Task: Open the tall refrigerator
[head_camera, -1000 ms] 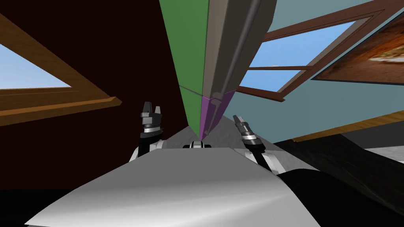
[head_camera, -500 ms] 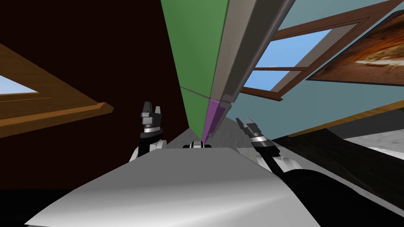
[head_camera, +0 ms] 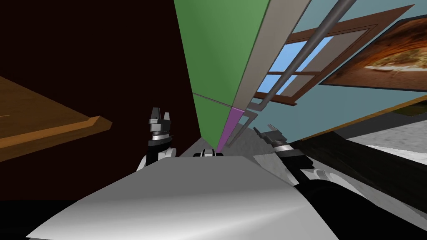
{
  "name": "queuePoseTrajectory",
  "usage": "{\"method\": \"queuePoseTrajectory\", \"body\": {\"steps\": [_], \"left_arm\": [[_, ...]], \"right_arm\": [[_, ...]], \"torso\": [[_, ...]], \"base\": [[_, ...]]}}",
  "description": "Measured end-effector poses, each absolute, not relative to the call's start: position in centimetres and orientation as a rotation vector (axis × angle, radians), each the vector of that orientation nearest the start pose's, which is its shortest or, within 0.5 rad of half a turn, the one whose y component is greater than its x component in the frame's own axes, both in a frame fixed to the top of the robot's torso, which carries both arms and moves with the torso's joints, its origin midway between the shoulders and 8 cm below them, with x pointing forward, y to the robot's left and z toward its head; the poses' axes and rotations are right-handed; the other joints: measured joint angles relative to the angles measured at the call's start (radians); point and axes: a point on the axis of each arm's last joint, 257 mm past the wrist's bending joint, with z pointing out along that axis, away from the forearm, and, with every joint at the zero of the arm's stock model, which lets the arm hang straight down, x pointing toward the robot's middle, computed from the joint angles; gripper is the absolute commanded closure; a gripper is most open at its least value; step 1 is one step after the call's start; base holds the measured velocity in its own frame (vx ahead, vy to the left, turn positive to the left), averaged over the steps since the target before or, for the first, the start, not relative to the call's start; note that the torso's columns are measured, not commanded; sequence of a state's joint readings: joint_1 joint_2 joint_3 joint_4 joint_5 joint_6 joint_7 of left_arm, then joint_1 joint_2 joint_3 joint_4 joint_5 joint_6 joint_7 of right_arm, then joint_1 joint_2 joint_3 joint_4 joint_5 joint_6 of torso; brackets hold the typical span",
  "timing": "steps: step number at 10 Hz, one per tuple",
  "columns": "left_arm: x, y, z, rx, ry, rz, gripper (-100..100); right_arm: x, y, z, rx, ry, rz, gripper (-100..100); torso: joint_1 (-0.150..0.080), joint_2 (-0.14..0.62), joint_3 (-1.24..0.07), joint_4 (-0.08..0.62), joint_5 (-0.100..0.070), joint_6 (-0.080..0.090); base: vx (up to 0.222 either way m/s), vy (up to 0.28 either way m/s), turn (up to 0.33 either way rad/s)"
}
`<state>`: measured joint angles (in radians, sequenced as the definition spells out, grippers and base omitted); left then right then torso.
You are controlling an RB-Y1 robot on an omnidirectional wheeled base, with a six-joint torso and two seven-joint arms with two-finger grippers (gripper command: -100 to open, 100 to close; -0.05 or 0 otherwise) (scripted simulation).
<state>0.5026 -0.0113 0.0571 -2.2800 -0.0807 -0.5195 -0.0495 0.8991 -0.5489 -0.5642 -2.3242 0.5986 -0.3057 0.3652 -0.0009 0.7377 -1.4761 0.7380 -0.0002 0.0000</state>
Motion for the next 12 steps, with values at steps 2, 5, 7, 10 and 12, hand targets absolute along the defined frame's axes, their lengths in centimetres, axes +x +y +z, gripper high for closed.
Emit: {"method": "queuePoseTrajectory", "body": {"steps": [2,5,7,10,12], "left_arm": [[33.9,28.9,2.7,-0.576,0.649,-1.151,0],[33.9,28.9,2.7,-0.576,0.649,-1.151,0],[33.9,28.9,2.7,-0.575,0.649,-1.151,0],[33.9,28.9,2.7,-0.575,0.649,-1.151,0],[33.9,28.9,2.7,-0.575,0.649,-1.151,0]], "right_arm": [[30.5,-43.5,-4.6,-0.374,1.480,-0.323,-100],[30.5,-45.3,-3.5,-0.512,1.493,-0.495,-100],[30.4,-46.3,-2.9,-0.595,1.494,-0.590,-100],[30.5,-47.1,-1.6,-0.733,1.473,-0.731,-100],[30.5,-47.3,-1.5,-0.734,1.473,-0.741,100]], "torso": [[0.000,0.002,0.001,0.000,0.000,0.000],[0.005,-0.001,-0.001,-0.001,0.002,0.000],[-0.002,0.000,0.000,0.000,0.000,-0.002],[0.003,-0.001,-0.001,0.000,0.001,-0.001],[-0.002,0.001,0.001,0.000,-0.001,-0.002]], "base": [[0.051,0.162,-0.154],[0.085,0.222,-0.054],[0.063,0.153,-0.117],[0.044,0.118,-0.065],[0.004,0.003,-0.015]]}}
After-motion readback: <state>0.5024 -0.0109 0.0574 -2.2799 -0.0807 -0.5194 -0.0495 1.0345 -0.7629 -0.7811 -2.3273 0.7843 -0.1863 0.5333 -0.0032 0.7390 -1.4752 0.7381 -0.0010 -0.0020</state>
